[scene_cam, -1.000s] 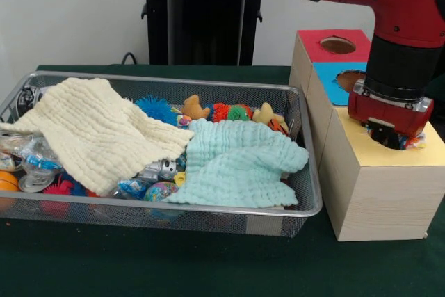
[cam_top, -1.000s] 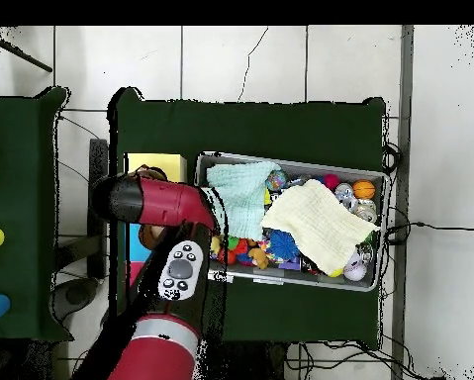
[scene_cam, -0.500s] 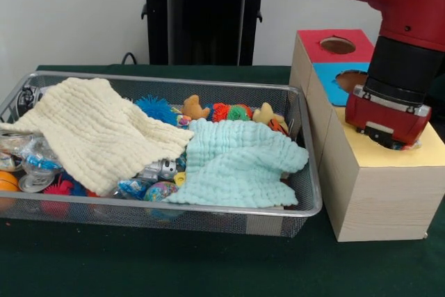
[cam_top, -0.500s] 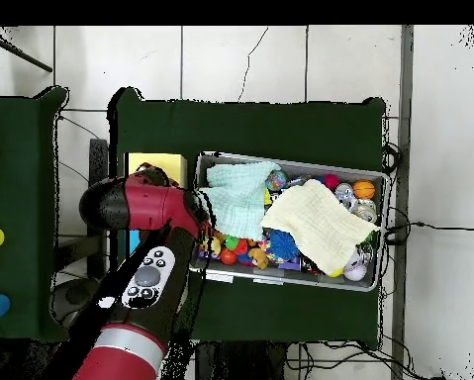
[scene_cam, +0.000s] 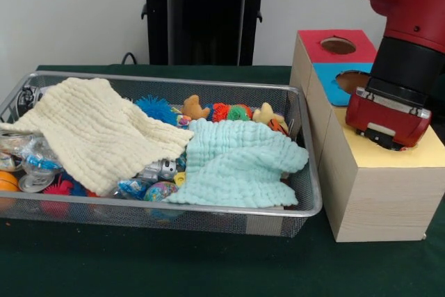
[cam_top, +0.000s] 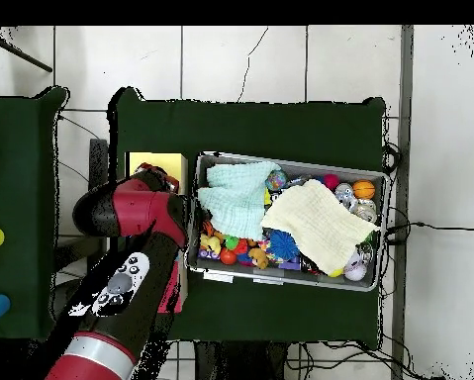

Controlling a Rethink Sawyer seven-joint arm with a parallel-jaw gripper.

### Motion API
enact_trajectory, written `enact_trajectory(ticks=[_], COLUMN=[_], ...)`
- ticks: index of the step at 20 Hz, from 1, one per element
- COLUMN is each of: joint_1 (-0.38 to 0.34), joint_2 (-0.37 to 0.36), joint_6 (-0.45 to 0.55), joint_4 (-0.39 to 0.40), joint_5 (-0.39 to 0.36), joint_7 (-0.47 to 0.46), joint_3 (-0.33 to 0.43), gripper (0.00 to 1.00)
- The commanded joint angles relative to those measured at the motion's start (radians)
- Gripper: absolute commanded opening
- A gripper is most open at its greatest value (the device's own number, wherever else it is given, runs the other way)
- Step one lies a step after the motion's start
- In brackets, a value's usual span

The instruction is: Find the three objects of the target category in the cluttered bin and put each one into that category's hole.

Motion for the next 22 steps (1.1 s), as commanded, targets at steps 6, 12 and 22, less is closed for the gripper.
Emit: enact_trajectory(ticks=[6, 12, 22], joint_1=[-0.051, -0.087, -0.059], joint_2=[0.217, 0.177, 0.174], joint_6=[-0.109, -0.113, -0.115], joint_4=[0.022, 0.040, 0.050], joint_5=[-0.025, -0.060, -0.046], joint_7=[0.167, 0.119, 0.148], joint_3=[-0.030, 0.027, 0.002], gripper=[1.00, 1.00, 1.00])
